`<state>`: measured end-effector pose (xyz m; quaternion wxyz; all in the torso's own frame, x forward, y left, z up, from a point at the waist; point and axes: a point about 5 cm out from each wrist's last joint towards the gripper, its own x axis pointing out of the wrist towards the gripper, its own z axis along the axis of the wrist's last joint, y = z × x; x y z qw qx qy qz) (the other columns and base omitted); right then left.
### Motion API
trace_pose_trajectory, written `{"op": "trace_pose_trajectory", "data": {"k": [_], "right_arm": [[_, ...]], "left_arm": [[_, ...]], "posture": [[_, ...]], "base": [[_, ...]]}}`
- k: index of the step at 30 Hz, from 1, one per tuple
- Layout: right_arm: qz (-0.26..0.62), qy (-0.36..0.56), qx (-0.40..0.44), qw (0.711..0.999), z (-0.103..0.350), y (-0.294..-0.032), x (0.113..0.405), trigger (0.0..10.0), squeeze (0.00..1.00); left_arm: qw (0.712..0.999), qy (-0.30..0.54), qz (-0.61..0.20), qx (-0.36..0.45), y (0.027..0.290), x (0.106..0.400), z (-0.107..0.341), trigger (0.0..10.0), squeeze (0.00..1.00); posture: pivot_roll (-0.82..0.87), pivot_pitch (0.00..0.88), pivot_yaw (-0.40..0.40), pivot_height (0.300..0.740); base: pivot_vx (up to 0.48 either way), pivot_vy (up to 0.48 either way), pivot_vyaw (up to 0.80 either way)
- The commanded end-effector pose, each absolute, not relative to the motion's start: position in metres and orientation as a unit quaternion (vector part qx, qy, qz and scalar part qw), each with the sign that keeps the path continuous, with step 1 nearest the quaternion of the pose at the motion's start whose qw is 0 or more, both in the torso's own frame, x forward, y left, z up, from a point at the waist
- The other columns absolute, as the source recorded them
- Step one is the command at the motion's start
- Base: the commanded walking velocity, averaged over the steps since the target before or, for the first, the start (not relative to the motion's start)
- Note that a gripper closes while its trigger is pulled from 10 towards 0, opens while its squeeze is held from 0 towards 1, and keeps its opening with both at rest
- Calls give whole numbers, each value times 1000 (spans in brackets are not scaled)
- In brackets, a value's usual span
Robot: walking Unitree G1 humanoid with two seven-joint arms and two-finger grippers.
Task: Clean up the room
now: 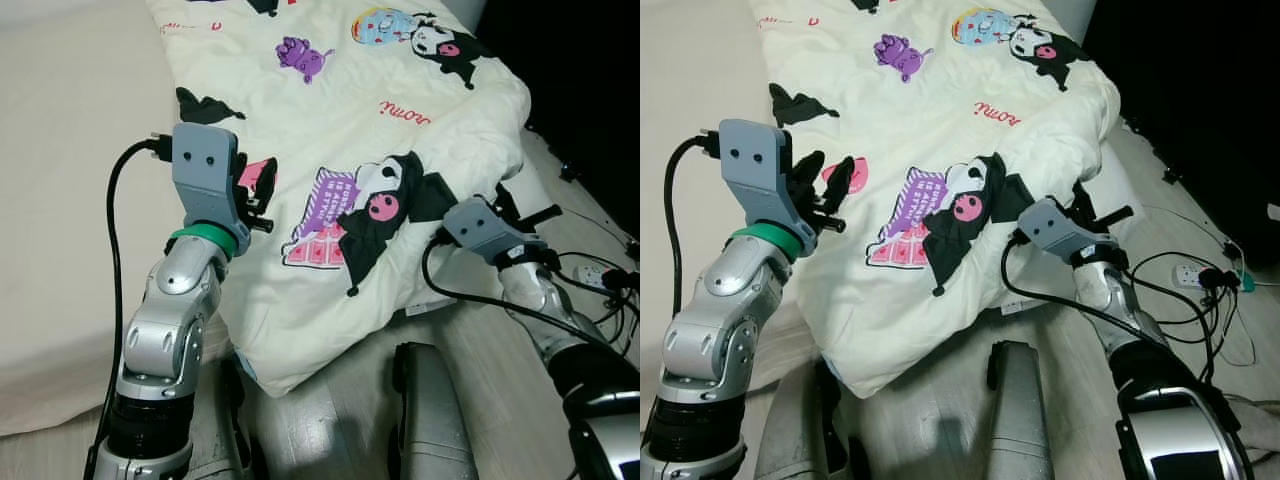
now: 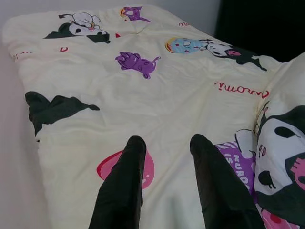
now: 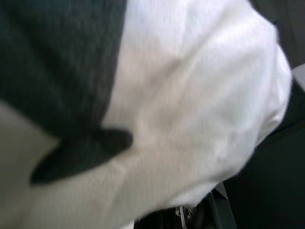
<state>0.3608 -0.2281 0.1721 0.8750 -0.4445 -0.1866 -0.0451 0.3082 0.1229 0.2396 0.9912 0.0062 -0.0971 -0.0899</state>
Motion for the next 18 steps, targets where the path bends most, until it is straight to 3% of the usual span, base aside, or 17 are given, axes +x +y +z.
{"op": "trace_pose_trajectory", "data": {"k": [1,8,10,12,17,18], "right_arm": [[-46,-193,-455,868,174,-231,360,0,0],[-35,-133,-538,831,182,-256,358,0,0],[-65,-152,-557,814,206,-276,344,0,0],[-65,-152,-557,814,206,-276,344,0,0],[-125,-231,-606,751,262,-293,310,0,0],[-125,-231,-606,751,262,-293,310,0,0]], "left_arm": [[992,-90,-85,7,126,307,236,10000,0],[992,-89,-85,7,125,305,235,10000,0],[993,-86,-84,6,126,305,233,10000,0],[993,-86,-84,6,126,305,233,10000,0],[992,-83,-96,5,122,306,231,10000,0],[992,-83,-96,5,122,306,231,10000,0]], "posture": [[-19,222,129,526],[-25,224,118,526],[-42,226,121,526],[-42,226,121,526],[-69,225,124,526],[-69,225,124,526]], "base": [[0,0,0],[0,0,0],[0,0,0],[0,0,0],[0,0,0],[0,0,0]]}}
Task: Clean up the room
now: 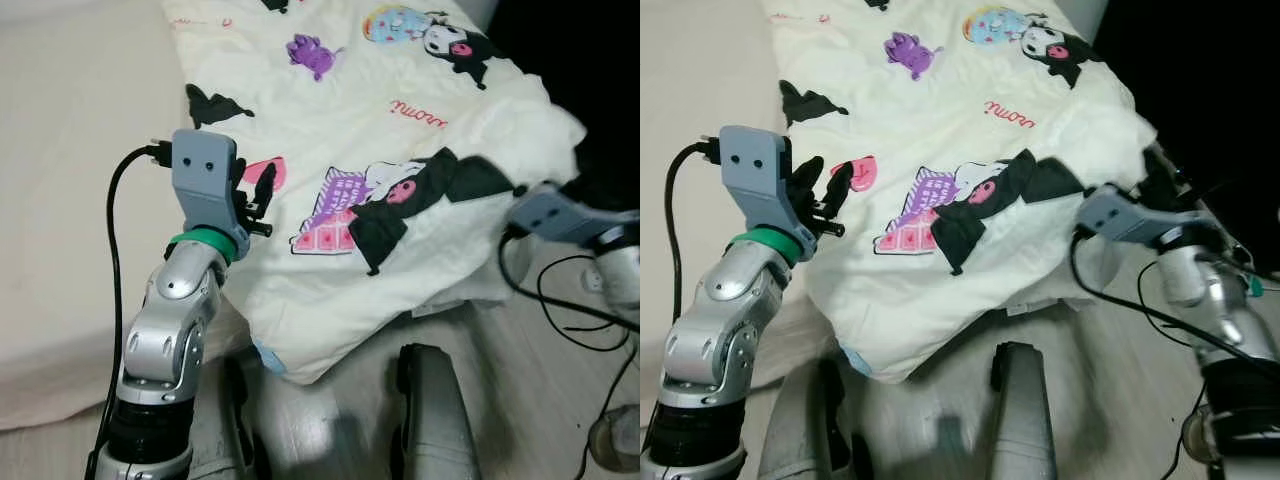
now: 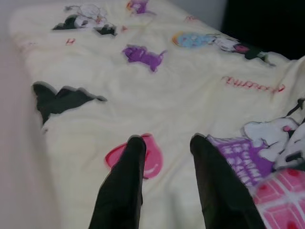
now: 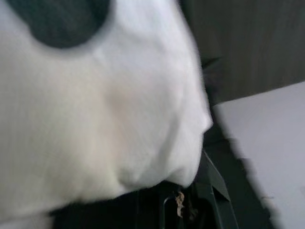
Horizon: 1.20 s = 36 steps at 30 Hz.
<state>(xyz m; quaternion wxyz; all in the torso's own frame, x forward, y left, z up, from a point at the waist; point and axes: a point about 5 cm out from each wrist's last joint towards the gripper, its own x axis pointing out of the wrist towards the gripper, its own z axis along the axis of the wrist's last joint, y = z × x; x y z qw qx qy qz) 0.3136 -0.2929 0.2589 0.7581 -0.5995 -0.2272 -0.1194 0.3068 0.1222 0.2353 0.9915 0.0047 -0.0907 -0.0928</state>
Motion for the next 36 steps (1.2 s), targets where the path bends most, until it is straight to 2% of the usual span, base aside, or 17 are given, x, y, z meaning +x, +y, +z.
{"op": "trace_pose_trajectory", "data": {"k": [1,3,6,8,9,11,12,15,20,25,26,28,29,32,34,35,36], "right_arm": [[-128,-227,-615,744,269,-295,304,0,0],[-128,-227,-615,744,269,-295,304,0,0],[-87,-121,-611,777,241,-301,297,0,0],[-26,33,-593,804,181,-313,282,0,0],[-26,33,-593,804,181,-313,282,0,0],[32,178,-570,801,124,-326,256,0,0],[32,178,-570,801,124,-326,256,0,0],[107,304,-543,775,84,-333,222,0,0],[132,349,-536,757,78,-338,209,0,0],[83,304,-560,766,118,-341,233,0,0],[43,248,-561,788,139,-339,249,5137,0],[15,211,-557,803,154,-337,258,5137,0],[-14,175,-541,823,160,-334,267,10000,0],[-14,178,-529,830,157,-333,267,10000,0],[-29,158,-468,869,137,-326,265,10000,0],[-29,158,-468,869,137,-326,265,10000,0],[-73,145,-407,899,129,-326,262,10000,0]], "left_arm": [[992,-84,-98,5,121,307,231,10000,0],[992,-84,-98,5,121,307,231,10000,0],[991,-85,-99,6,122,308,231,10000,0],[991,-84,-100,6,122,307,230,10000,0],[991,-84,-100,6,122,307,230,10000,0],[991,-85,-100,6,121,307,230,10000,0],[991,-85,-100,6,121,307,230,10000,0],[991,-86,-100,5,121,307,231,10000,0],[991,-85,-101,5,120,307,230,10000,0],[991,-84,-101,4,120,307,230,10000,0],[991,-84,-101,4,120,307,229,10000,0],[991,-84,-101,4,120,307,229,10000,0],[991,-84,-101,3,120,307,229,10000,0],[991,-85,-100,2,119,307,229,10000,0],[991,-85,-99,1,119,307,229,10000,0],[991,-85,-99,1,119,307,229,10000,0],[991,-85,-99,1,119,307,229,10000,0]], "posture": [[-76,225,117,526],[-76,225,117,526],[-85,228,112,526],[-91,229,105,526],[-91,229,105,526],[-92,231,101,526],[-92,231,101,526],[-94,233,102,526],[-95,236,101,526],[-97,236,102,526],[-98,233,102,526],[-99,233,101,526],[-95,229,96,526],[-95,229,97,526],[-92,230,97,526],[-92,230,97,526],[-92,230,100,526]], "base": [[0,0,0],[0,0,0],[0,0,0],[0,0,0],[0,0,0],[0,0,0],[0,0,0],[0,0,0],[0,0,0],[0,0,0],[0,0,0],[0,0,0],[0,0,0],[0,0,0],[0,0,0],[0,0,0],[0,0,0]]}}
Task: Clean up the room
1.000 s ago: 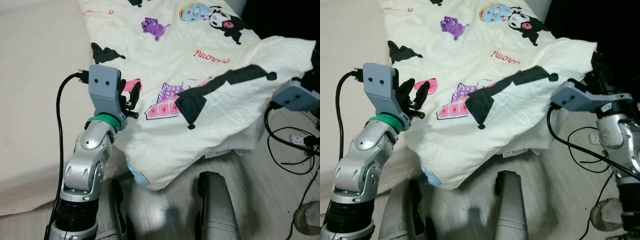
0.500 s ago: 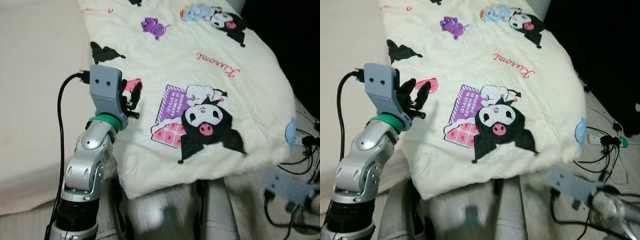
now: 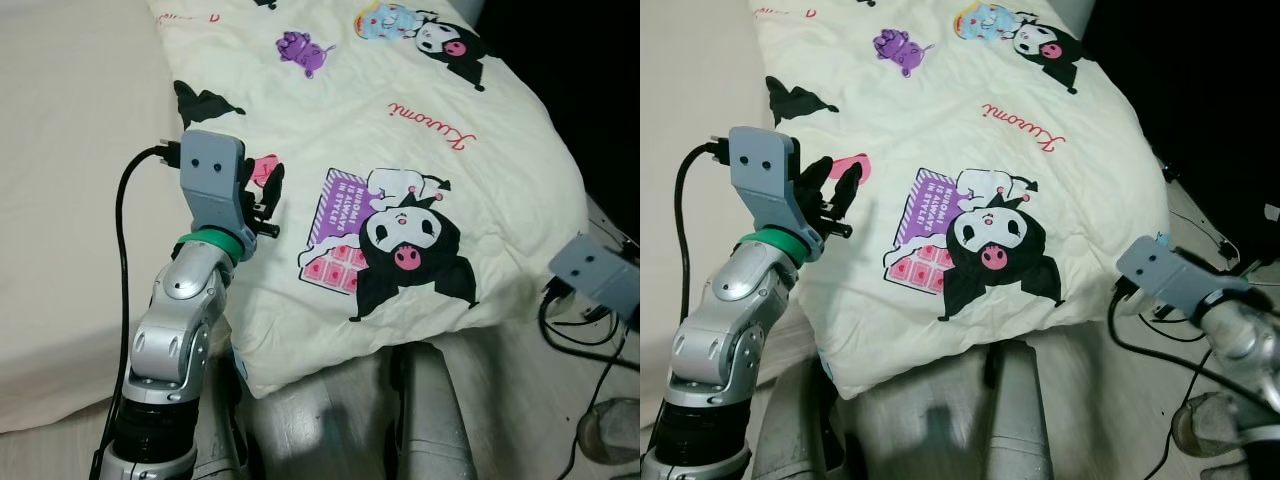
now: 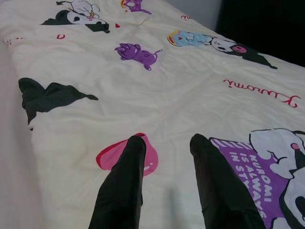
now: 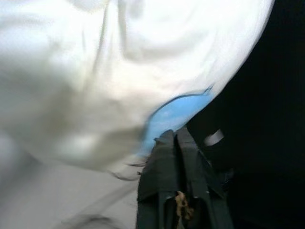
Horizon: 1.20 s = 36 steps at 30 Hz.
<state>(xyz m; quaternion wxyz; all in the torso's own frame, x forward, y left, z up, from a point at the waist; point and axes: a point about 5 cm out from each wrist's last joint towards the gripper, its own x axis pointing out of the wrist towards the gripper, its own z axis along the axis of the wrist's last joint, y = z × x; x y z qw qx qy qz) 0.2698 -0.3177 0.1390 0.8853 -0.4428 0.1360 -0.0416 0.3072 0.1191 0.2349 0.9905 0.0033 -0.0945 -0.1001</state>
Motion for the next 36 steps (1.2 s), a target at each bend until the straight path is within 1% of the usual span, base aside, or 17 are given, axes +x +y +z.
{"op": "trace_pose_trajectory", "data": {"k": [1,3,5,6,8,10,13,15,19,23,24,28,31,32,33,34,36], "right_arm": [[-119,135,-358,916,121,-331,257,10000,0],[-189,129,-303,925,111,-343,249,10000,0],[-194,119,-273,935,104,-345,248,10000,0],[-172,102,-248,948,98,-340,252,10000,0],[-153,90,-233,956,94,-335,256,10000,0],[-103,50,-224,968,98,-317,272,10000,0],[-81,24,-217,973,105,-306,284,10000,0],[-51,-2,-215,975,115,-289,304,10000,0],[-46,29,-224,973,106,-283,314,10000,0],[-122,163,-219,954,66,-308,299,10000,0],[-122,163,-219,954,66,-308,299,10000,0],[-182,232,-203,934,41,-335,266,10000,0],[-190,243,-208,928,37,-339,260,10000,0],[-203,265,-218,917,32,-347,250,10000,0],[-203,265,-218,917,32,-347,250,10000,0],[-233,280,-221,905,30,-363,234,10000,0],[-241,276,-221,904,31,-367,231,10000,0]], "left_arm": [[991,-86,-99,1,119,307,229,10000,0],[991,-86,-99,1,119,307,230,10000,0],[991,-84,-100,1,119,308,230,10000,0],[991,-84,-103,2,118,308,230,10000,0],[991,-84,-106,3,117,309,230,10000,0],[991,-86,-106,5,118,310,232,10000,0],[991,-87,-103,6,120,310,233,10000,0],[991,-84,-99,8,122,309,231,10000,0],[991,-81,-102,9,120,307,229,10000,0],[991,-66,-112,24,119,307,220,10000,0],[991,-66,-112,24,119,307,220,10000,0],[990,-9,-124,61,123,305,183,10000,0],[990,-3,-126,64,121,304,177,10000,0],[989,-3,-133,60,116,305,174,10000,0],[989,-3,-133,60,116,305,174,10000,0],[986,-17,-158,52,100,306,175,10000,0],[984,-25,-171,51,93,306,177,10000,0]], "posture": [[-92,229,108,526],[-92,228,112,526],[-95,231,125,526],[-92,229,130,526],[-92,229,130,526],[-71,229,132,526],[-64,229,133,526],[-58,232,136,526],[-56,233,137,526],[-47,236,136,526],[-47,236,136,526],[-58,242,136,526],[-58,242,136,526],[-66,244,132,526],[-66,244,132,526],[-74,242,126,526],[-74,242,126,526]], "base": [[0,0,0],[0,0,0],[0,0,0],[0,0,0],[0,0,0],[0,0,0],[0,0,0],[0,0,0],[0,0,0],[0,0,0],[0,0,0],[0,0,0],[0,0,0],[0,0,0],[0,0,0],[0,0,0],[0,0,0]]}}
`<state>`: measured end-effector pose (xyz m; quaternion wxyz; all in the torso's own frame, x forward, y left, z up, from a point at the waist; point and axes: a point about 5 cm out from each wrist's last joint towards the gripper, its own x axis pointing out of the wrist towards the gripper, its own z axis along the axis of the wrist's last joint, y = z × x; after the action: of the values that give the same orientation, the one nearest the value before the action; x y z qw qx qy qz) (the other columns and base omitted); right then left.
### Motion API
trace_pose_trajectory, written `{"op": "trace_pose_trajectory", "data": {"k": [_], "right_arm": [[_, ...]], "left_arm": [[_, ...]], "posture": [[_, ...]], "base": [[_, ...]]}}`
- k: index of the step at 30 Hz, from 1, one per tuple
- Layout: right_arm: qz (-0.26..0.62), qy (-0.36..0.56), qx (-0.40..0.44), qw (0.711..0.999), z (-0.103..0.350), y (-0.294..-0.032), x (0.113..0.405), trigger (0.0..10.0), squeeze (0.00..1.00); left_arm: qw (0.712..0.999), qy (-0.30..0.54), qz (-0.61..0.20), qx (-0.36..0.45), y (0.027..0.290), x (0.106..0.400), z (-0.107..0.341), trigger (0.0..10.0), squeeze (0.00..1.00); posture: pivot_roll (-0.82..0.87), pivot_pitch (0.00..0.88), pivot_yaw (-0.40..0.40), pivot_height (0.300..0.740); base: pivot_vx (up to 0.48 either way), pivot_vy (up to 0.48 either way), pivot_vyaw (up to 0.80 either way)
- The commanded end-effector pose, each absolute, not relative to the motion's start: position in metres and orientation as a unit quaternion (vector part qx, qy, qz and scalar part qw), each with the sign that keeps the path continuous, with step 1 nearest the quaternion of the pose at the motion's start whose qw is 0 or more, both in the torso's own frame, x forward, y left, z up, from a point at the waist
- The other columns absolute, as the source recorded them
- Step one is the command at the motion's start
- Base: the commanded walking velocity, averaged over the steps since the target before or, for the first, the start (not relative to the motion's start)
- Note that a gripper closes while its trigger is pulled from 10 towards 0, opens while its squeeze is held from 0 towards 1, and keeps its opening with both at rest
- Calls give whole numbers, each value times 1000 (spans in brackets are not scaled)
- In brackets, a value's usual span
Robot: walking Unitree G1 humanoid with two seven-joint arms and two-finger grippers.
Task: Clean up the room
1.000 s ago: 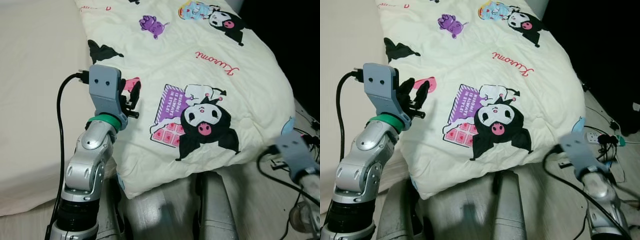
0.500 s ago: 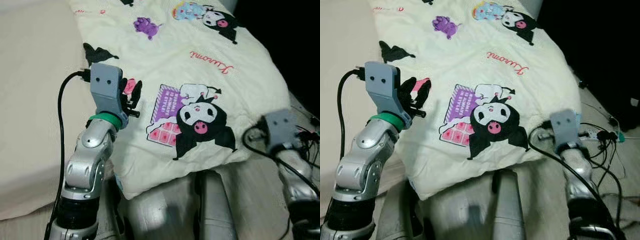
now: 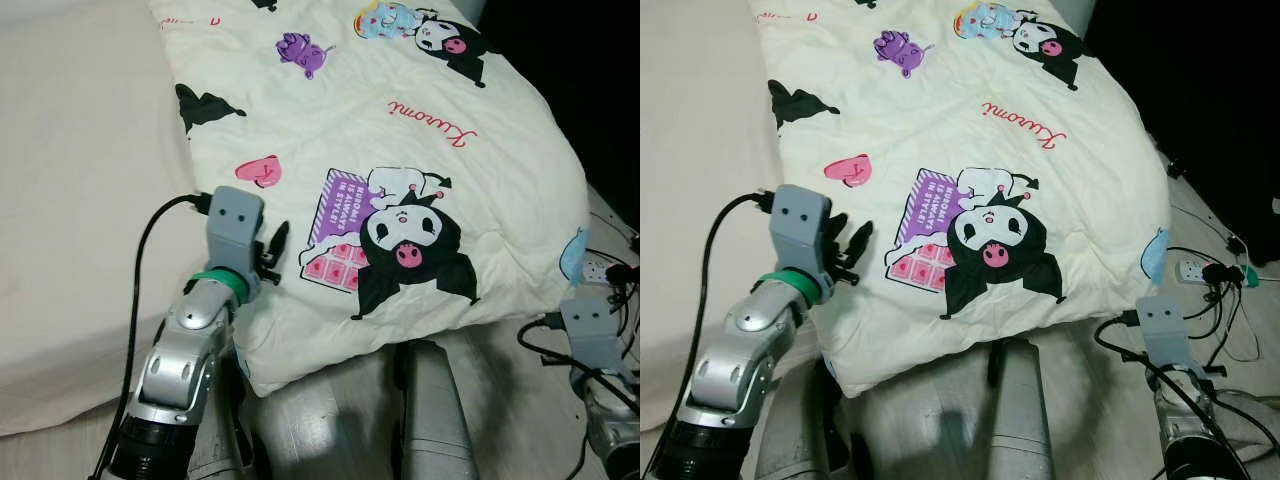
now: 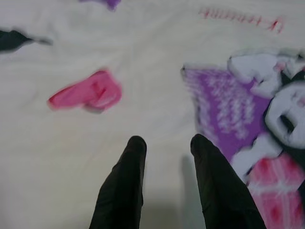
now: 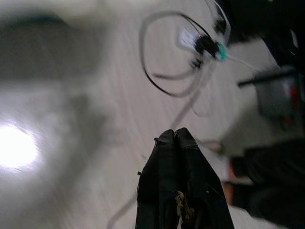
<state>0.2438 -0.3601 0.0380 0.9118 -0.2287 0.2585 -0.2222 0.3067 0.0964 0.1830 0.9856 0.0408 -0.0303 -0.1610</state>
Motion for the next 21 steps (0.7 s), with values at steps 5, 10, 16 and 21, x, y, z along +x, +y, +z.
{"op": "trace_pose_trajectory", "data": {"k": [5,10,16,21], "right_arm": [[-168,153,-199,953,57,-343,260,10000,0],[-84,1,-164,983,100,-302,295,10000,0],[-71,-47,-166,982,126,-288,318,10000,0],[-62,-37,-171,983,120,-287,316,10000,0]], "left_arm": [[970,-50,-230,56,71,304,184,10000,0],[956,4,-264,130,63,306,149,10000,0],[949,101,-196,225,121,300,85,10000,0],[953,119,-165,225,162,285,85,10000,0]], "posture": [[-83,236,118,526],[-82,223,122,526],[-73,216,122,526],[-52,213,125,526]], "base": [[0,0,0],[0,0,0],[0,0,0],[0,0,0]]}}
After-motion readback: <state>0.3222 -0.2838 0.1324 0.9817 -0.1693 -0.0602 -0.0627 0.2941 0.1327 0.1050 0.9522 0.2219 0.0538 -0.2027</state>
